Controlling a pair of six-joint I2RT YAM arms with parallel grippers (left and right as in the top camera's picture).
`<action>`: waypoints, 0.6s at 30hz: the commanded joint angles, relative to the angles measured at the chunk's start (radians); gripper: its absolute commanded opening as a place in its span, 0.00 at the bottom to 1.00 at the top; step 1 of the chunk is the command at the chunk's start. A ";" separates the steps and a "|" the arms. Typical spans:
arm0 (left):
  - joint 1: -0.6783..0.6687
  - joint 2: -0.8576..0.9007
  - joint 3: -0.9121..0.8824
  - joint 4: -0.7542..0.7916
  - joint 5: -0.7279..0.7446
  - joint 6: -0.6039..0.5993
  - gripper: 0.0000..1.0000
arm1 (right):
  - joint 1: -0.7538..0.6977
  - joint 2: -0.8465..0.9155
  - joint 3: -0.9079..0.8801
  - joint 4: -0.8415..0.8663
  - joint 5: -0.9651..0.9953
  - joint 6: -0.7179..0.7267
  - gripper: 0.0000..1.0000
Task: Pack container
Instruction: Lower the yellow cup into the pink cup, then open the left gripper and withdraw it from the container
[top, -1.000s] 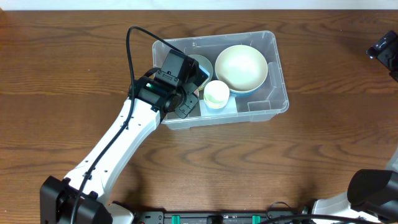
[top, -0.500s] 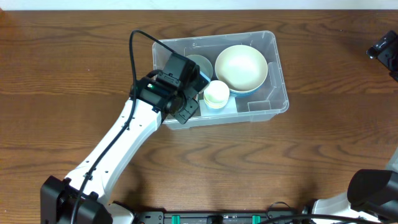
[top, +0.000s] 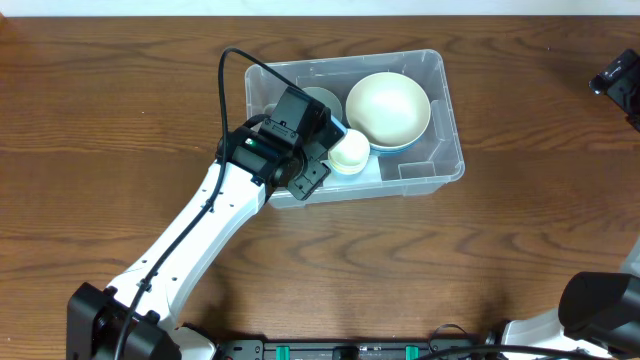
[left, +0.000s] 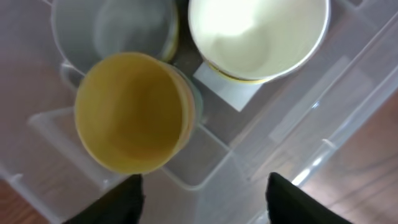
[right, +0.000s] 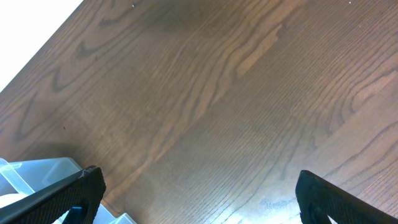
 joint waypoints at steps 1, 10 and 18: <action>0.009 -0.014 0.013 0.013 -0.048 -0.001 0.71 | -0.001 0.005 -0.001 -0.001 0.000 0.014 0.99; 0.087 -0.050 0.014 0.026 -0.047 -0.163 0.81 | -0.001 0.005 -0.001 -0.001 0.000 0.014 0.99; 0.097 -0.296 0.046 -0.012 -0.047 -0.256 0.90 | -0.001 0.005 -0.001 -0.001 0.000 0.014 0.99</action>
